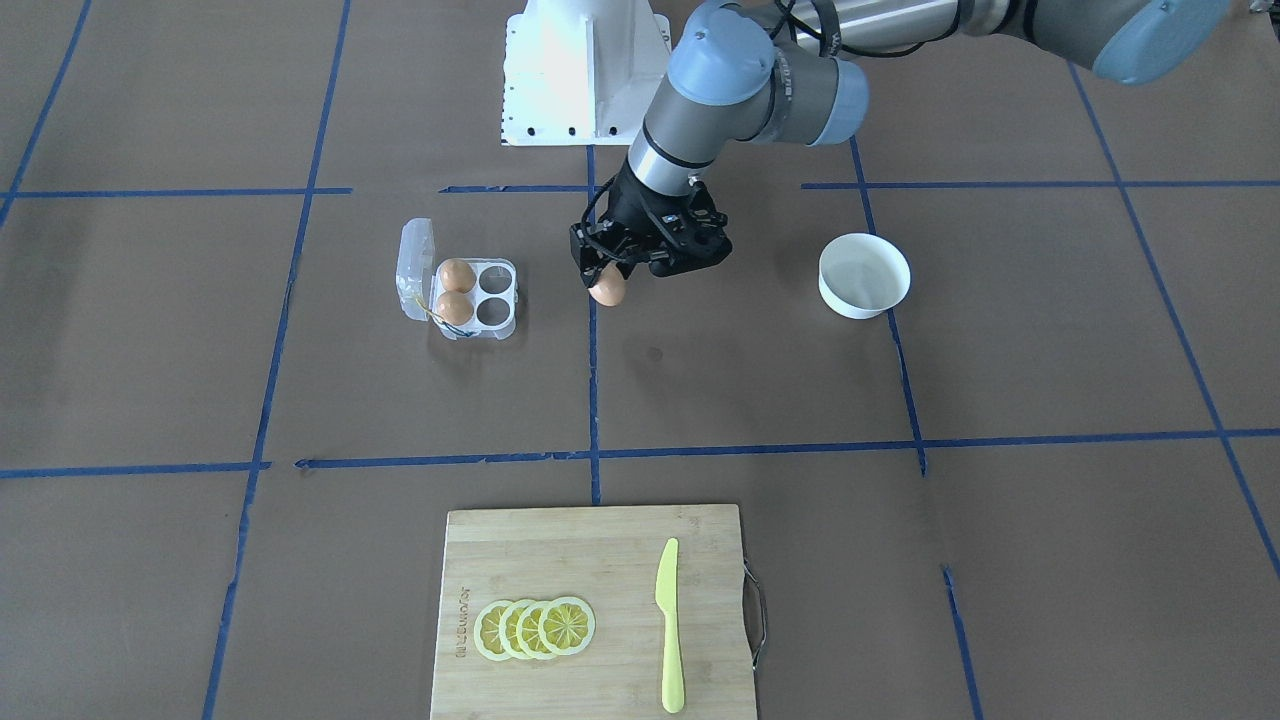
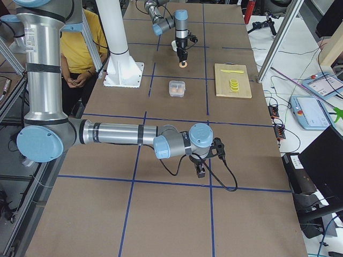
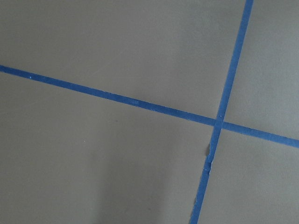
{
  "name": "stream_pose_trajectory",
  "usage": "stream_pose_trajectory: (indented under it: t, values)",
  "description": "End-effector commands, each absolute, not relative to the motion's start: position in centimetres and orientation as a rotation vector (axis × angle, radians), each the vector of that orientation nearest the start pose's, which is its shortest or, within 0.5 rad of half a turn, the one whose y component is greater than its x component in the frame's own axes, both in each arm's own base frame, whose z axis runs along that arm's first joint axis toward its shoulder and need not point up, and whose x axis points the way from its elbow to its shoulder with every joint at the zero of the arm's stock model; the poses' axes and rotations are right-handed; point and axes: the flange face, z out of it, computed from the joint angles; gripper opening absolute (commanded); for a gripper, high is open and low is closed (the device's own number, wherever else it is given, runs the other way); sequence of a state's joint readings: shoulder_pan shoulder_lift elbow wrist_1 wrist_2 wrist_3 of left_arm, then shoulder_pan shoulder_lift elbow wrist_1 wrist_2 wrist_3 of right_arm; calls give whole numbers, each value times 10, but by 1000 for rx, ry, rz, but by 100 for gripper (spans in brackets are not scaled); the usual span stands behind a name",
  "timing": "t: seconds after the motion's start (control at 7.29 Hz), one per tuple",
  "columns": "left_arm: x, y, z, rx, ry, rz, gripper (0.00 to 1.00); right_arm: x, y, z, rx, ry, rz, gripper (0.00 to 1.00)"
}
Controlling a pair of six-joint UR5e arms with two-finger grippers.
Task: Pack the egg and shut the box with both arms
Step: 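Carry the egg with the left gripper over the egg carton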
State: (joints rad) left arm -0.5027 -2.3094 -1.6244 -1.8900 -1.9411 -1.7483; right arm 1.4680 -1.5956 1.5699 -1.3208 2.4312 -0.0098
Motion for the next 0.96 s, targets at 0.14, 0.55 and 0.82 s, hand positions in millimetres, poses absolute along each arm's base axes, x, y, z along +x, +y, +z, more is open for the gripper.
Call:
stream_pose_trajectory:
  t: [0.14,0.55,0.82]
  values:
    - [607,-397,94,-118,1186,-351,0,7,-496,638,171,-867,-202,100]
    - [630,-393,85,-90,1229,-342,3,7,-495,639,168,-867,-199,100]
    - [631,-393,83,-87,1232,-336,17,7,-496,639,170,-867,-201,100]
